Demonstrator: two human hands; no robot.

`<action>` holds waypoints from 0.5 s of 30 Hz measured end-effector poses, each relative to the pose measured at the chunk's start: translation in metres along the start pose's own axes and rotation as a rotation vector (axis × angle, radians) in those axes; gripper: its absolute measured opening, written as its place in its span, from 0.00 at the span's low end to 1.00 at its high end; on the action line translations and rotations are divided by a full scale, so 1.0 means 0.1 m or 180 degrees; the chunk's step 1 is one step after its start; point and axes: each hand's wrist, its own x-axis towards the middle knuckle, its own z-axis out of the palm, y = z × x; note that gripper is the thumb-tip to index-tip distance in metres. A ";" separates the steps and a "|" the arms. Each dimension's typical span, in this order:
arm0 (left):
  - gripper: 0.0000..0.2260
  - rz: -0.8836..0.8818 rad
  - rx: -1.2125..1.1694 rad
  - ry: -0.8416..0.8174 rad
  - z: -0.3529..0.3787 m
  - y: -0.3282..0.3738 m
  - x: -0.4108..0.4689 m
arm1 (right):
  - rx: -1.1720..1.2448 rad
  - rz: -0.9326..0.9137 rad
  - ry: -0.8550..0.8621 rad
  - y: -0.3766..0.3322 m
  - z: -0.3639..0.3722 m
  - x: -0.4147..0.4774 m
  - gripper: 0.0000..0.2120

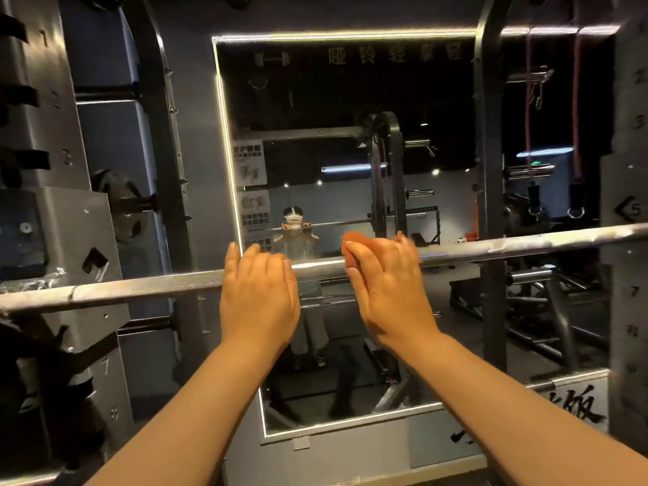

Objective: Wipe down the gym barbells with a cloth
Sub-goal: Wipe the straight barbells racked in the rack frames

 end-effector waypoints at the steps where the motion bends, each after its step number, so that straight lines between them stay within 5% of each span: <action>1: 0.18 -0.0015 -0.0010 0.0009 0.02 0.01 0.00 | -0.0052 -0.0225 -0.0114 0.11 -0.05 0.04 0.19; 3: 0.21 -0.0009 -0.0077 0.0045 0.03 0.01 -0.01 | -0.0180 -0.0350 -0.0270 0.31 -0.15 0.07 0.19; 9: 0.21 0.0188 -0.0136 0.0087 0.06 0.14 0.01 | -0.0021 0.0888 0.0067 -0.15 0.02 0.05 0.20; 15: 0.18 0.0222 -0.0171 0.0061 0.07 0.12 -0.02 | -0.0330 -0.0367 -0.0220 0.27 -0.13 -0.06 0.22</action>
